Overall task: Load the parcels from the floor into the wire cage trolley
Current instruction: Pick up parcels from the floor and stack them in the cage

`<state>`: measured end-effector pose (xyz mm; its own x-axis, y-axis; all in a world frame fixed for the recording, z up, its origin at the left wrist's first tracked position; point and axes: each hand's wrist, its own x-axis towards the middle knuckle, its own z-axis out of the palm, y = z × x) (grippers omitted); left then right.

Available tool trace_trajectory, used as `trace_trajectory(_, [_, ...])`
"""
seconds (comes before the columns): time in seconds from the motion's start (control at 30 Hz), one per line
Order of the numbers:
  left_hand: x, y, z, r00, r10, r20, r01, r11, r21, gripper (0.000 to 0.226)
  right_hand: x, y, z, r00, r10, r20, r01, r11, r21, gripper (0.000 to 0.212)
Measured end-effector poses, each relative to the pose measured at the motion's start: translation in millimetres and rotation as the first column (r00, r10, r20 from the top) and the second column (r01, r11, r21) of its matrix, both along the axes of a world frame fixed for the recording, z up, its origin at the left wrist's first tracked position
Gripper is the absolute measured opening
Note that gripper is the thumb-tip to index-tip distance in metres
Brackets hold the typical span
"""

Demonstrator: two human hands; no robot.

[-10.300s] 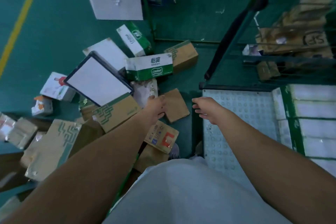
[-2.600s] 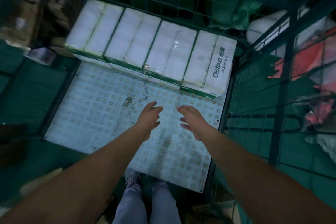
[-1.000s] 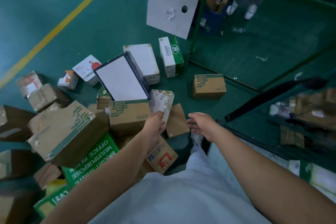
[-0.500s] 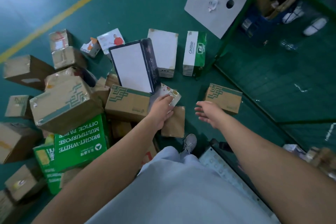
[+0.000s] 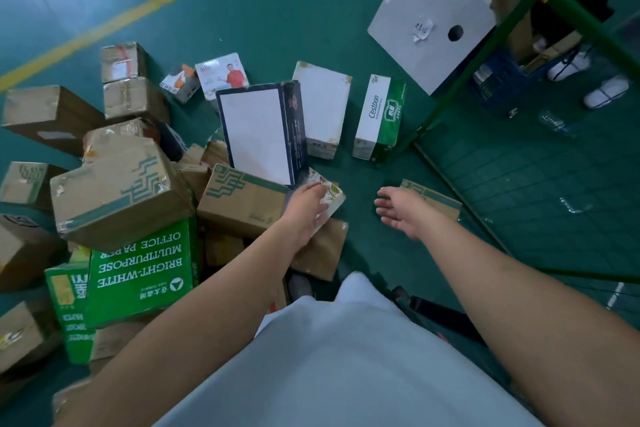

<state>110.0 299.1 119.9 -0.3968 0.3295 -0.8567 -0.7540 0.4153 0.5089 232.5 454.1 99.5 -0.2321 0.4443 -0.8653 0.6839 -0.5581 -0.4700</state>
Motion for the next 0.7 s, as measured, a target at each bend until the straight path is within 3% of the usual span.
trace_trajectory(0.33, [-61.6, 39.9, -26.1, 1.0, 0.002, -0.022, -0.003, 0.999, -0.044, 0.013, -48.4, 45.1, -8.1, 0.999, -0.031, -0.011, 0.031, 0.999, -0.011, 0.029])
trace_trajectory(0.7, [-123.0, 212.4, -86.6, 0.999, -0.043, 0.03, 0.047, 0.988, -0.144, 0.025, -110.9, 206.8, -75.5, 0.996, 0.028, 0.08, -0.017, 0.99, -0.138, 0.033])
